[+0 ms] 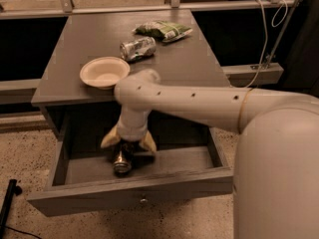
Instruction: Pick orange can from top drawer and place on counter
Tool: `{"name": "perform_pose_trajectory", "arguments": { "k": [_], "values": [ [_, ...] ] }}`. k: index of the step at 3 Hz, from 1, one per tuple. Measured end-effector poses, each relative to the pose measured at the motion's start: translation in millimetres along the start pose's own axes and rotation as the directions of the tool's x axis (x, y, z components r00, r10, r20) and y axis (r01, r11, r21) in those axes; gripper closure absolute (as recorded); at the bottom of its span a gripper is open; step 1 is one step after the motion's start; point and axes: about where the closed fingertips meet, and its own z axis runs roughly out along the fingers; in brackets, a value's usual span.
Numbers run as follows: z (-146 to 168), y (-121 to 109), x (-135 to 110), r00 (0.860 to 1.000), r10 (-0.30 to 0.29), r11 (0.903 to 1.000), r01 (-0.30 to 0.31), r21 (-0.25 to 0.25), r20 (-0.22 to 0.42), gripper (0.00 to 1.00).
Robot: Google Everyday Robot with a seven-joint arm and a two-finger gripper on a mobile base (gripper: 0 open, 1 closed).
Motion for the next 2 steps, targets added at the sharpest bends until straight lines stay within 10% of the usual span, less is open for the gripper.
{"name": "perform_pose_trajectory", "arguments": {
  "k": [2],
  "values": [
    [19.0,9.6,-1.5,0.994,-0.003,0.9728,-0.022,-0.231,-0.107,0.00]
  ]
}}
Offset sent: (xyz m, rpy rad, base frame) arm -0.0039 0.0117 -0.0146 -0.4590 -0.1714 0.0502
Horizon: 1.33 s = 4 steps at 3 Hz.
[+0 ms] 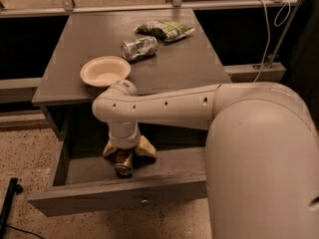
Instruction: Pick orange can from top drawer and place on counter
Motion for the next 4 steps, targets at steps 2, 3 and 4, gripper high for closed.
{"name": "perform_pose_trajectory", "arguments": {
  "k": [2,3,4],
  "values": [
    [-11.6,4.9,-7.4,1.000,0.012,0.9995,-0.013,-0.030,-0.026,0.00],
    [-16.2,8.2,-12.6,0.999,0.028,0.9992,-0.029,-0.028,-0.037,0.19],
    [-15.1,12.0,-14.4,0.998,0.043,0.9991,-0.043,0.000,-0.042,0.43]
  ]
}}
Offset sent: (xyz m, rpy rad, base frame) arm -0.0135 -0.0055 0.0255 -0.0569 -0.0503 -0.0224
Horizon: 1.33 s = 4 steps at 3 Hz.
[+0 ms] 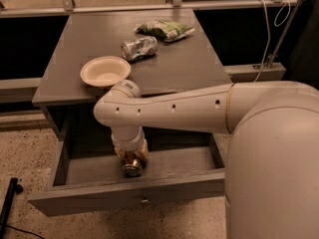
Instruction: Pick orange can from top drawer and place on counter
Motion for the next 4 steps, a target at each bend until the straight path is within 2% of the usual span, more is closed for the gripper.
{"name": "perform_pose_trajectory", "arguments": {
  "k": [1,2,3,4],
  "values": [
    [2.6,4.0,0.0,1.000,0.007,0.9991,-0.008,0.041,0.002,0.66],
    [-51.5,10.8,16.8,0.991,-0.089,0.9894,0.099,0.106,-0.098,0.97],
    [-97.4,31.5,32.9,0.981,-0.141,0.9728,0.163,0.165,-0.136,1.00],
    [-160.3,70.0,48.4,0.973,-0.171,0.9391,0.209,0.273,-0.157,1.00]
  ]
}}
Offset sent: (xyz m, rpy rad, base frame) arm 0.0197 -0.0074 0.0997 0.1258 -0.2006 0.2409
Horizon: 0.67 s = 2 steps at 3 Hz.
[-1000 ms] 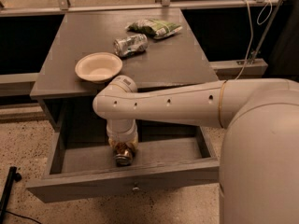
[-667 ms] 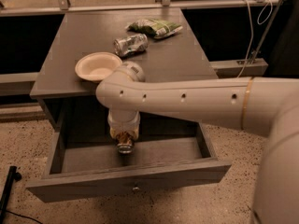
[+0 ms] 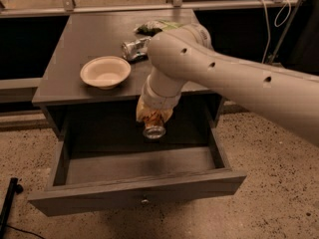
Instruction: Pick orange can from top drawer and place on counter
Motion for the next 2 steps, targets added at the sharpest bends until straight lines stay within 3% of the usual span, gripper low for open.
{"name": "perform_pose_trajectory", "arguments": {
  "k": [1,2],
  "values": [
    [-33.2,9.6,11.4,0.998,-0.065,0.9961,0.064,0.061,0.004,1.00],
    [-41.3,15.1,14.8,0.997,-0.078,0.9946,0.078,0.069,0.010,1.00]
  ]
}}
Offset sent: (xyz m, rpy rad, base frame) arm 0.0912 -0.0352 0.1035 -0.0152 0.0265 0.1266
